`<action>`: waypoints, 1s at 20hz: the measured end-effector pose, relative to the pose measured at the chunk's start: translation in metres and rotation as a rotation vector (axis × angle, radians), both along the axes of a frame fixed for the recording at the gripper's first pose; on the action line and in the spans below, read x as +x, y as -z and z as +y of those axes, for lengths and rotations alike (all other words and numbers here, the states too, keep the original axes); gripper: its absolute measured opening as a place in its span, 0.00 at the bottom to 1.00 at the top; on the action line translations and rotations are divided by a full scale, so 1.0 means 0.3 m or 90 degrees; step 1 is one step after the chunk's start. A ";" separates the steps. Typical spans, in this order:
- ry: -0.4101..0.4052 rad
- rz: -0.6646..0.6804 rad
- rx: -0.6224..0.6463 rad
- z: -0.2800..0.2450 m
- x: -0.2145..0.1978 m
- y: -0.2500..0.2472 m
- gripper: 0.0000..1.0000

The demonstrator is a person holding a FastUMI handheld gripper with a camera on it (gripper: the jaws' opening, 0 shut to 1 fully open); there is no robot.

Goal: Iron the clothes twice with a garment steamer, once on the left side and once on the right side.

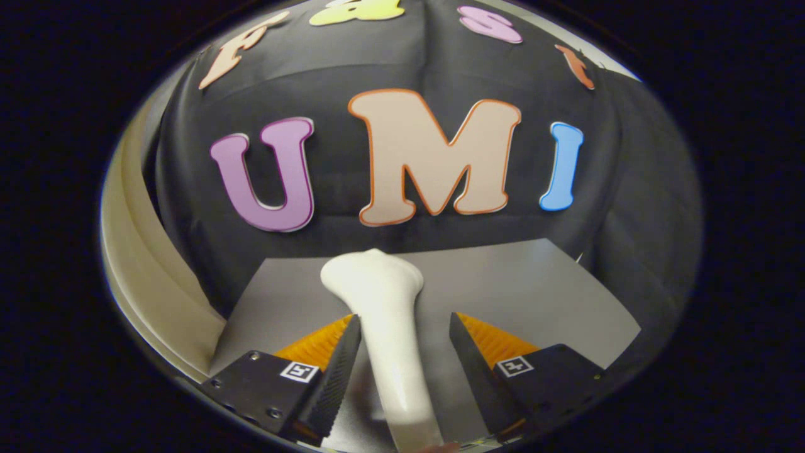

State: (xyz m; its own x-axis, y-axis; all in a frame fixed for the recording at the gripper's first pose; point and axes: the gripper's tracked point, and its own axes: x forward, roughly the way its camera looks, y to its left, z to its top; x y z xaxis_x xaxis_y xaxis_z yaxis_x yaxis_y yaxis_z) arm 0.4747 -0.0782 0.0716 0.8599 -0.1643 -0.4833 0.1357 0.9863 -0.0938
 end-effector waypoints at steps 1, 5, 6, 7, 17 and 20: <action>0.008 0.021 -0.005 -0.011 -0.008 0.029 0.87; 0.037 0.052 -0.006 -0.021 -0.012 0.059 0.55; 0.044 0.051 -0.002 -0.020 -0.008 0.059 0.54; 0.050 0.044 0.000 -0.015 -0.006 0.057 0.54; 0.080 -0.055 -0.055 0.035 -0.176 -0.077 0.36; 0.081 -0.075 -0.063 0.095 -0.284 -0.069 0.34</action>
